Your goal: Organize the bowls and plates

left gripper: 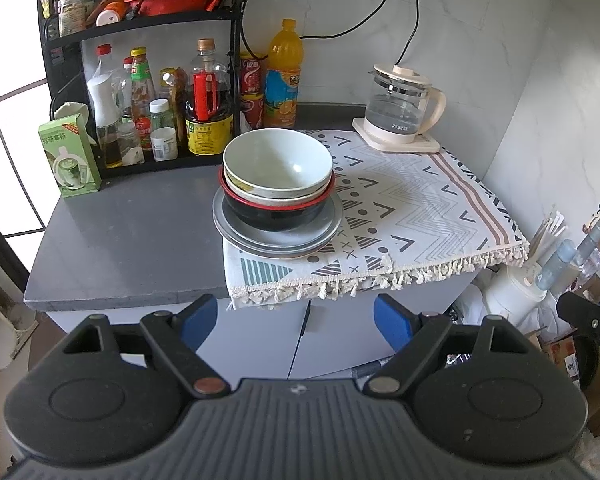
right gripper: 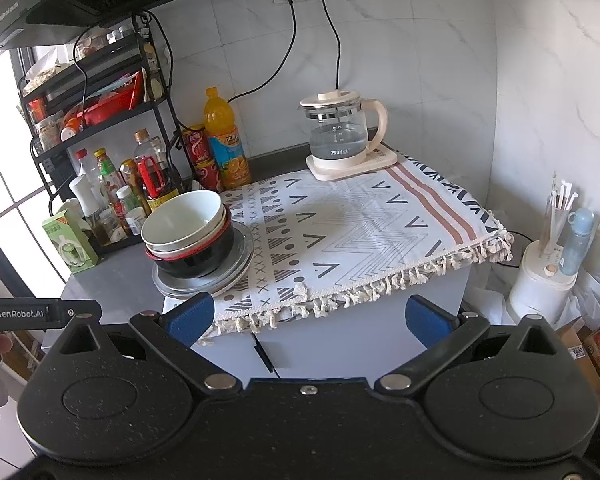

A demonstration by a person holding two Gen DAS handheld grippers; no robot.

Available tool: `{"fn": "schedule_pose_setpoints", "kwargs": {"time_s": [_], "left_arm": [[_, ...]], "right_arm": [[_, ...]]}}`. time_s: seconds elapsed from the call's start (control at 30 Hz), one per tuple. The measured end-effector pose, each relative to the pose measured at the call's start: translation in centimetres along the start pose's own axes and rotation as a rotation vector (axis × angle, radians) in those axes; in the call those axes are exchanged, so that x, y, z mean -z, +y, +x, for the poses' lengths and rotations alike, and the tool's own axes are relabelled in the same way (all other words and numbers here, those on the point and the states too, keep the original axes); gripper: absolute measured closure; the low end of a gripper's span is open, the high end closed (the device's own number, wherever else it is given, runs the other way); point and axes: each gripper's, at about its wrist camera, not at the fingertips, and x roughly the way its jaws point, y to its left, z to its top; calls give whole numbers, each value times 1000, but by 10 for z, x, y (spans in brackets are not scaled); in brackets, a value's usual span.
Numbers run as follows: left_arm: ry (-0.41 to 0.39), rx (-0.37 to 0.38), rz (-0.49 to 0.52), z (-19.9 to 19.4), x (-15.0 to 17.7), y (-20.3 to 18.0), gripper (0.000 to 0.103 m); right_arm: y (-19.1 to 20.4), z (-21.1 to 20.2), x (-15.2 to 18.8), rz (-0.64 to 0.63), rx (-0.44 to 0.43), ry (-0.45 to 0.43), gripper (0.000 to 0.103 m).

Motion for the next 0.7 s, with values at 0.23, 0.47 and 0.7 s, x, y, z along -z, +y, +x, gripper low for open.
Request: {"fn": "schedule_pose_setpoints", "kwargs": {"time_s": [0.23, 0.47, 0.7], "left_arm": [[0, 0, 6, 0, -1, -3, 19], [6, 4, 13, 3, 0, -5, 19], [8, 0, 5, 4, 0, 2, 19]], "right_arm": [[-2, -1, -1, 8, 1, -8, 0], [0, 8, 2, 5, -1, 18, 0], [2, 10, 2, 6, 0, 24, 0]]}}
